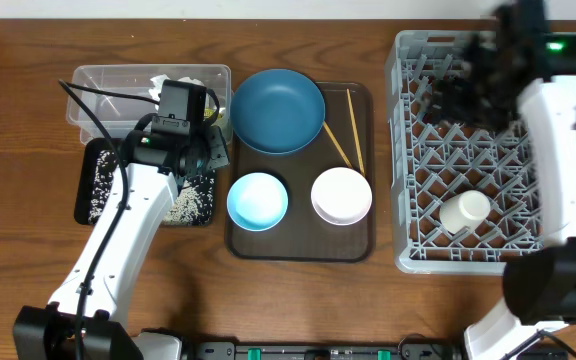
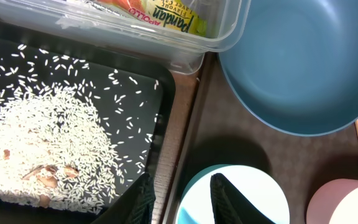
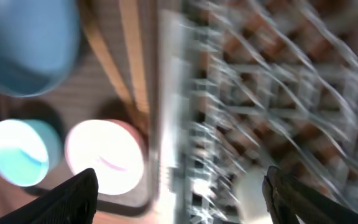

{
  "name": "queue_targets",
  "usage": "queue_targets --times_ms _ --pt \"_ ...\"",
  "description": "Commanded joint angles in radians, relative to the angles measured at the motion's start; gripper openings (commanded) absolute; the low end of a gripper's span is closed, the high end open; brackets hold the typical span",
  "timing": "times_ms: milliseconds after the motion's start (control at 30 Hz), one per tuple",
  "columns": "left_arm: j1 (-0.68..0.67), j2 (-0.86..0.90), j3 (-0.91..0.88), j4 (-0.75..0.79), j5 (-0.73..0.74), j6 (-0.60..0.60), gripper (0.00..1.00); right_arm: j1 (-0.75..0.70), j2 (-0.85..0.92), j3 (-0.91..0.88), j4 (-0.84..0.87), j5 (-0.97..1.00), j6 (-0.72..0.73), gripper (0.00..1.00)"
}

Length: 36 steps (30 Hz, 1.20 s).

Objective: Sort waste into correct bins and load items into the dishwasher rack
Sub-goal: 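Move right gripper to pink bowl and grasp its rim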

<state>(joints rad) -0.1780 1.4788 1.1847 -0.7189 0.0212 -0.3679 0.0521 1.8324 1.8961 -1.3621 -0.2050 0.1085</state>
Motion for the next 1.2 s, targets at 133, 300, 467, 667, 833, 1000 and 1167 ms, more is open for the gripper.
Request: queue_targets --times_ms 133,300,467,667,833,1000,1167 --pt "0.003 -0.014 0.01 -0.004 -0.015 0.023 0.33 0.299 0.024 -0.027 0.113 0.151 0.037 0.8" --pt "0.016 -0.033 0.01 -0.011 -0.015 0.024 0.33 0.375 0.087 -0.079 0.159 0.219 0.006 0.66" --pt "0.06 -0.053 0.01 -0.027 -0.014 0.024 0.33 0.382 0.149 -0.109 0.18 0.206 -0.082 0.58" --pt "0.097 -0.058 0.01 -0.039 -0.014 0.024 0.33 0.384 0.207 -0.187 0.193 0.171 -0.171 0.51" --pt "0.097 -0.058 0.01 -0.04 -0.014 0.024 0.34 0.383 0.213 -0.271 0.234 0.171 -0.17 0.42" --pt "0.097 -0.058 0.01 -0.04 -0.014 0.024 0.34 0.383 0.213 -0.345 0.283 0.171 -0.17 0.4" --pt "0.097 -0.058 0.01 -0.04 -0.014 0.024 0.34 0.383 0.213 -0.388 0.319 0.171 -0.169 0.11"
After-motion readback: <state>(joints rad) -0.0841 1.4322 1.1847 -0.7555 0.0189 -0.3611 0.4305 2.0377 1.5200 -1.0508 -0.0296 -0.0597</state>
